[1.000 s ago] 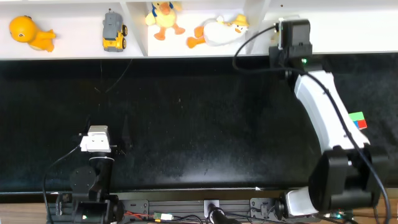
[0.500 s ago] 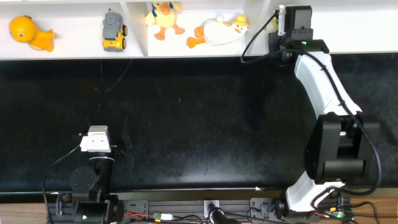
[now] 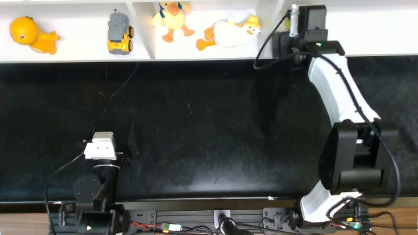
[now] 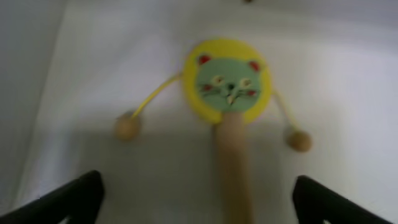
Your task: Store Toys
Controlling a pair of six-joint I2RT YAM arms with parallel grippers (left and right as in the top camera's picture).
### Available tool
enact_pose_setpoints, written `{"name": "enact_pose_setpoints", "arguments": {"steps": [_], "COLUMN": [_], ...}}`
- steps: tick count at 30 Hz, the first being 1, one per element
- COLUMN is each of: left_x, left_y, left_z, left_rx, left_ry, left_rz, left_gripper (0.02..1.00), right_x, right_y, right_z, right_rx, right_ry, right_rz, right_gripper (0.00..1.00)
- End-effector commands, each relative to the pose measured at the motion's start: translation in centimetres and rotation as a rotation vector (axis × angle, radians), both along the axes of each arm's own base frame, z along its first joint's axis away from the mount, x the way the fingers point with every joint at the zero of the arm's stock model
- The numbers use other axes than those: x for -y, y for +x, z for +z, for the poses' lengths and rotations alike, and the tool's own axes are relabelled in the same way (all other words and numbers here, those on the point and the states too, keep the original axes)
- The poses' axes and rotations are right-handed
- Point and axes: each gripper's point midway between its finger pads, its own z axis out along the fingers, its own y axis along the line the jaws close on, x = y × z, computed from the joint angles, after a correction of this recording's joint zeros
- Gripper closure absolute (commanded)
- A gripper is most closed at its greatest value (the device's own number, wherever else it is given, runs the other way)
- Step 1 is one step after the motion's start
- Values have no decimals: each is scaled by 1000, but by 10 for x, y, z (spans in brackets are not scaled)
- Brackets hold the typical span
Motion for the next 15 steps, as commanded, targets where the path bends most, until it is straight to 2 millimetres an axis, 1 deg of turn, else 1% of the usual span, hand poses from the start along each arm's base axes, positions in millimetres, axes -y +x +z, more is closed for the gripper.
{"name": "enact_pose_setpoints", "arguments": {"steps": [1, 3, 6, 7, 10, 14, 15], "left_x": [-2, -2, -2, -2, -2, -2, -2], "left_y": [0, 0, 0, 0, 0, 0, 0], "left_z": [0, 0, 0, 0, 0, 0, 0], "left_rx": [7, 7, 7, 7, 7, 7, 7], "left_ry": [15, 15, 15, 15, 15, 15, 15], "left_rz": [6, 6, 6, 6, 6, 6, 6], "left_gripper": [20, 20, 20, 20, 20, 20, 20], "right_x": [-10, -6, 3, 9, 18, 24, 25], "right_y": [-23, -44, -82, -100, -141, -208, -220], "right_z": [42, 41, 37, 36, 31, 16, 13], "right_rx": [66, 58, 49, 50, 34, -71, -97], "right_ry": [-57, -66, -61, -56, -47, -40, -45], "right_rz": [3, -3, -38, -72, -121, -147, -146], "right_gripper": [3, 3, 3, 7, 5, 3, 5]}}
